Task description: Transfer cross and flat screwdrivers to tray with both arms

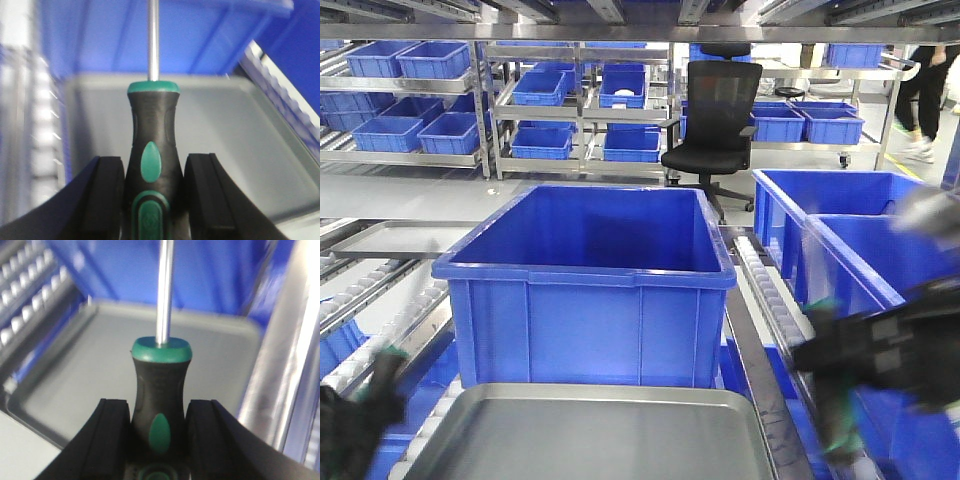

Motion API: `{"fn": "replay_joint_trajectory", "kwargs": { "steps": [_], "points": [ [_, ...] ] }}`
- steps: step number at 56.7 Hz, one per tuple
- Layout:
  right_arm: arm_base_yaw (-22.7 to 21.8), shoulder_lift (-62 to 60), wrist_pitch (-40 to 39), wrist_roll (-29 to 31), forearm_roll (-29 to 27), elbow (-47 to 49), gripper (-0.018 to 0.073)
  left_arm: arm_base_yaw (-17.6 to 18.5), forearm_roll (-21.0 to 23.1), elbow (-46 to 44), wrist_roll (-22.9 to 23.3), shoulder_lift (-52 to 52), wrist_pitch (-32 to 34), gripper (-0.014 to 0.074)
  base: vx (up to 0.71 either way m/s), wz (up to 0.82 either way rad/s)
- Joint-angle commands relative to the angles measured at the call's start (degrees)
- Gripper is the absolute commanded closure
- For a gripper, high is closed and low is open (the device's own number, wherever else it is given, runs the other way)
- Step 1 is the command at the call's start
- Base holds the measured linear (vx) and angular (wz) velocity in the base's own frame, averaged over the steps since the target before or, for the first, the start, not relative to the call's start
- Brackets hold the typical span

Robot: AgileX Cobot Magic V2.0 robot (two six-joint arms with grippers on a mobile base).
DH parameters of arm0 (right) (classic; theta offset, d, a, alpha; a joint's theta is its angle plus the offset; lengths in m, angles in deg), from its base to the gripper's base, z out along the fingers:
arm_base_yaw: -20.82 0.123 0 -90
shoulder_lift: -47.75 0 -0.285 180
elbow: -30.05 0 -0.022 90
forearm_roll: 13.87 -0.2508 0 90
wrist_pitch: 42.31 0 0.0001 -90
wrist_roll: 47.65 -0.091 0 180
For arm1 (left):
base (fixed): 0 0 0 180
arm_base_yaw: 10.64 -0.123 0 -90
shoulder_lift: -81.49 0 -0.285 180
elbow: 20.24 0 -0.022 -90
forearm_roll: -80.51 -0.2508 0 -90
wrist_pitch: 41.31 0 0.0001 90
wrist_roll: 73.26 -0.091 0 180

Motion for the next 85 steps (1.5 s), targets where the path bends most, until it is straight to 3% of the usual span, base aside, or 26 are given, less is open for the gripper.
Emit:
{"fn": "replay_joint_trajectory", "kwargs": {
  "steps": [1, 6, 11, 23, 37, 45, 62, 68, 77, 85],
  "points": [
    [6.0, 2.3, -6.4, -6.0, 5.3, 1.6, 0.0567, 1.4, 4.9, -0.9, -0.5, -1.8, 5.0, 0.0594, 0.00, 0.00],
    [11.9, 6.8, -8.7, -12.2, 10.9, 1.6, 0.0567, 3.4, 6.4, -1.0, -0.5, -5.1, 5.4, 0.0594, 0.00, 0.00],
    [14.7, 10.4, -11.2, -17.0, 13.9, 1.6, 0.0567, 6.0, 7.4, -1.0, -0.5, -9.3, 7.2, 0.0594, 0.00, 0.00],
    [15.0, 17.8, -11.4, -21.1, 13.2, 1.6, 0.0567, 10.8, 7.5, -1.1, 1.3, -17.9, 11.1, 0.0594, 0.00, 0.00],
    [15.0, 21.3, -11.3, -21.2, 13.3, 1.6, 0.0531, 11.3, 7.4, -1.4, 1.0, -23.4, 13.6, 0.0549, 0.00, 0.00],
    [15.0, 21.3, -11.2, -21.1, 14.4, 1.6, 0.0415, 11.3, 7.4, -1.4, -0.8, -23.4, 13.8, 0.0416, 0.00, 0.00],
    [15.0, 21.3, -12.1, -21.1, 14.5, 1.6, 0.0002, 11.3, 7.4, -1.4, -4.4, -23.4, 13.4, 0.0038, 0.00, 0.00],
    [15.0, 21.2, -12.2, -20.6, 14.6, 1.7, -0.0088, 11.3, 7.4, -1.4, -5.1, -23.0, 13.4, -0.0028, 0.00, 0.00],
    [15.0, 17.8, -12.0, -18.4, 16.4, 1.7, -0.0075, 11.3, 6.8, -3.5, -6.7, -19.5, 11.9, -0.0016, 0.00, 0.00],
    [15.0, 10.8, -10.6, -18.7, 22.0, 1.7, 0.0073, 11.3, 3.5, -7.2, -8.7, -13.0, 7.6, 0.0122, 0.00, 0.00]
  ]
}}
